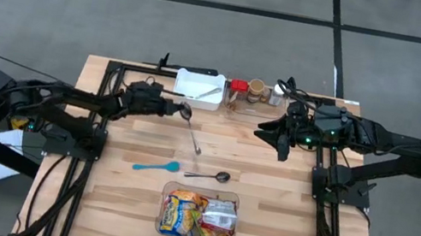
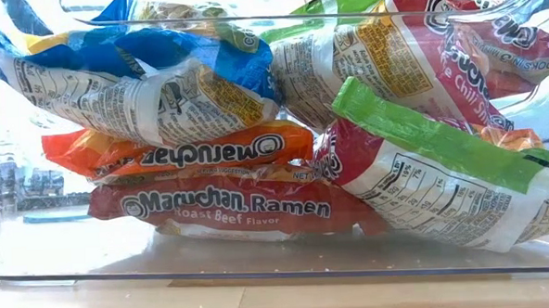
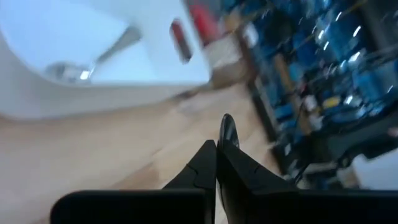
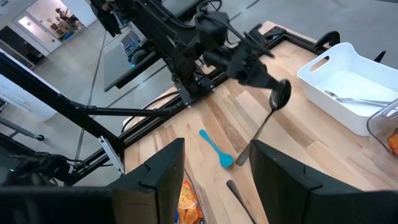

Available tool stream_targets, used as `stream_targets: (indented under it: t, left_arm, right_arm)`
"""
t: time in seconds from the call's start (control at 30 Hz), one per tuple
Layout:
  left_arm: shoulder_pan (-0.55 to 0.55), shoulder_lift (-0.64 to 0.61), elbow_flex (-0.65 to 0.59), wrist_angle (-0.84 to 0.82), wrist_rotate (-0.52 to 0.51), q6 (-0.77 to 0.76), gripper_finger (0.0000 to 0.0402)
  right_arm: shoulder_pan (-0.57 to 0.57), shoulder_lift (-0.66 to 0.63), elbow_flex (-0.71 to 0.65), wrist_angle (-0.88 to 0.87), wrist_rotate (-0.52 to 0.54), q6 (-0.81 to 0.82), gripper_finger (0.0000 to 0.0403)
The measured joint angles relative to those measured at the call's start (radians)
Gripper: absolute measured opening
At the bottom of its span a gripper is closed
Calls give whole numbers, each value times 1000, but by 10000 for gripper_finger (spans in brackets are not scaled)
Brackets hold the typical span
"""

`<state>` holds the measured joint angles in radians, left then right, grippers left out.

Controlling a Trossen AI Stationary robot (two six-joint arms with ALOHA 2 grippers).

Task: Pick & Place Food Item
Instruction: Put the top black spoon into the white bin

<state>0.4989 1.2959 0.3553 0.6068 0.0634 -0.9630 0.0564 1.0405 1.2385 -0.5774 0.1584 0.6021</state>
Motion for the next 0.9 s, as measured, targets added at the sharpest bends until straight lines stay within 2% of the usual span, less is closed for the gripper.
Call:
stream_targets:
  t: [0.23, 0.37, 0.7, 0.9]
  left_arm:
    - [-21, -75, 0, 37, -104, -85, 1]
    - [-46, -77, 1, 100, -154, -135, 1]
    - [-86, -77, 1, 121, -375, -325, 0]
    - [-86, -77, 1, 153, -427, -383, 0]
  right_arm:
    - [-10, 0, 0, 0, 0, -8, 175]
    - [-20, 0, 0, 1, 0, -11, 175]
    - [-20, 0, 0, 1, 0, -24, 175]
    - [-20, 0, 0, 1, 4, -27, 175]
